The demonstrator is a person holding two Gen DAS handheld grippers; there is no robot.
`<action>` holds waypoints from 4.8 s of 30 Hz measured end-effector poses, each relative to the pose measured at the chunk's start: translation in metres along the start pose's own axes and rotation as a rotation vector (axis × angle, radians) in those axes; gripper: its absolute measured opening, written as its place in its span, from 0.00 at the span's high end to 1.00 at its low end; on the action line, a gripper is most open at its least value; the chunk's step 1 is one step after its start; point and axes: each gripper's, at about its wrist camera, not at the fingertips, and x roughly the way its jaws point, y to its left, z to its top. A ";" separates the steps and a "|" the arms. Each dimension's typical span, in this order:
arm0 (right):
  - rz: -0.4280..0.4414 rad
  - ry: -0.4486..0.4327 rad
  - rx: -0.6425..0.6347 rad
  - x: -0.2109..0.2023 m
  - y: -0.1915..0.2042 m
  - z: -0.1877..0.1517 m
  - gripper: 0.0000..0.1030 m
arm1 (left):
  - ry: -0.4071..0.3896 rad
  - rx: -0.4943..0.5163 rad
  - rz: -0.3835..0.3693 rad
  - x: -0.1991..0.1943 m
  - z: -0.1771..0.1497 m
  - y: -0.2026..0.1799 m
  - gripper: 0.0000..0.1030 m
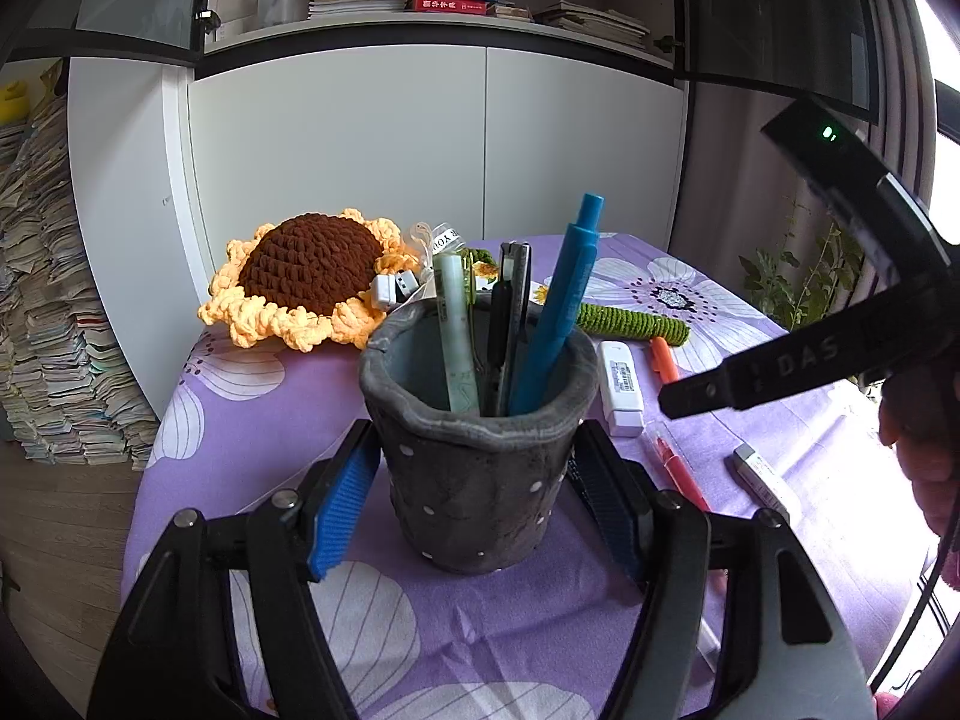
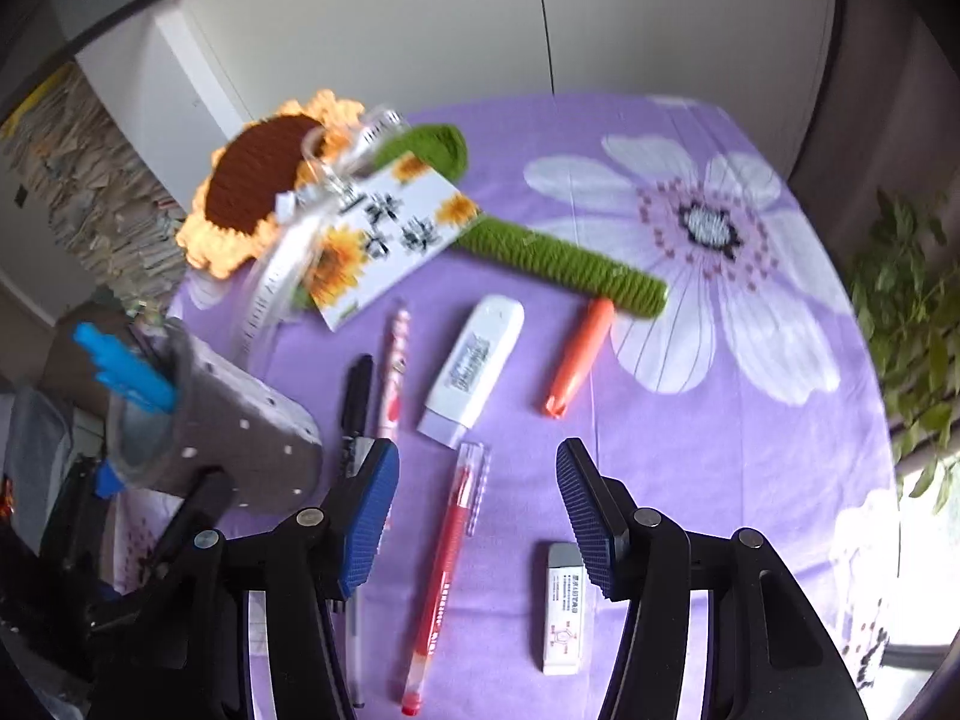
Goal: Organize stationery
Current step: 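Move the right tool to the red gel pen and close on it, then lift the red gel pen with the right tool over the grey cup, then lower the red pen into the grey cup and open the right tool, then move the right tool to the clear gel pen and close on it, then lift the clear gel pen with the right tool over the grey cup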
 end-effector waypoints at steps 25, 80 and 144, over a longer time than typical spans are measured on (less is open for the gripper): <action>0.005 0.040 -0.042 0.001 0.013 -0.012 0.85 | 0.000 0.000 0.000 0.000 0.000 0.000 0.35; 0.211 -0.256 -0.240 -0.089 0.083 -0.011 0.85 | 0.014 -0.008 -0.006 0.002 -0.001 -0.002 0.35; -0.043 0.129 -0.285 0.022 0.044 -0.043 0.89 | 0.015 -0.006 -0.005 0.001 0.000 -0.001 0.35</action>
